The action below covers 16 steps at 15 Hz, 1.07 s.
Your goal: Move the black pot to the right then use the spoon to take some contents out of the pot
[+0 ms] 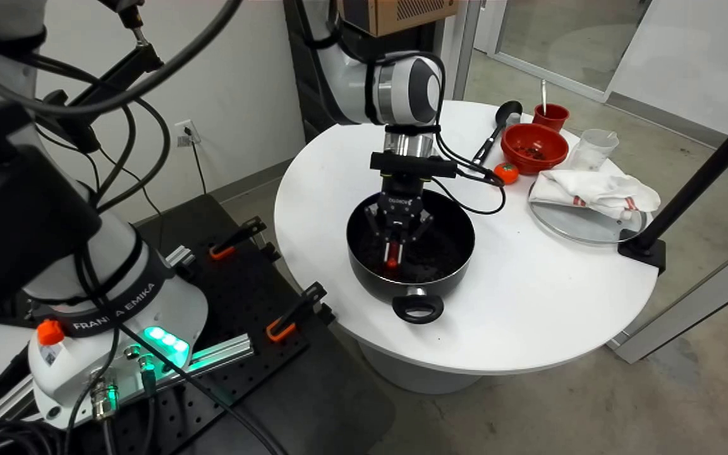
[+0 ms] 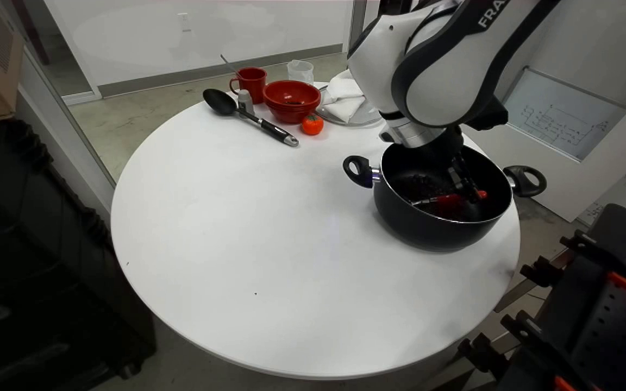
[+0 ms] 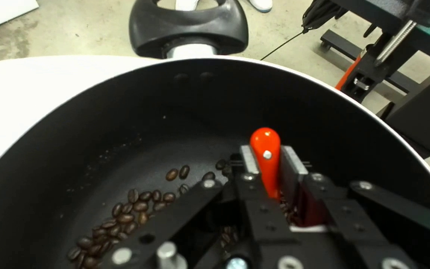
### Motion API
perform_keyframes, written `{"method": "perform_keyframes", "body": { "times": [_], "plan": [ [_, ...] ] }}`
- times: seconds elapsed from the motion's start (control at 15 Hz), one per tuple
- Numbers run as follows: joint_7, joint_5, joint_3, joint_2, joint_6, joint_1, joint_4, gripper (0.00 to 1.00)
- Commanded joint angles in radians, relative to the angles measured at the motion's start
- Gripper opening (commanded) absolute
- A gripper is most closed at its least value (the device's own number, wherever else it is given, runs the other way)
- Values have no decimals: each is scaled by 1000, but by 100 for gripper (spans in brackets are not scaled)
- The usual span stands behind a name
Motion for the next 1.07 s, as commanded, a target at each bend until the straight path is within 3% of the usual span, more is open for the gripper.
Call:
{"method": "perform_keyframes", "body": {
  "times": [0.0, 1.0],
  "plan": [
    [-58, 46, -20, -47, 25, 0, -35, 5],
    [-73, 76, -63, -122, 8, 4, -33, 5]
  ]
}}
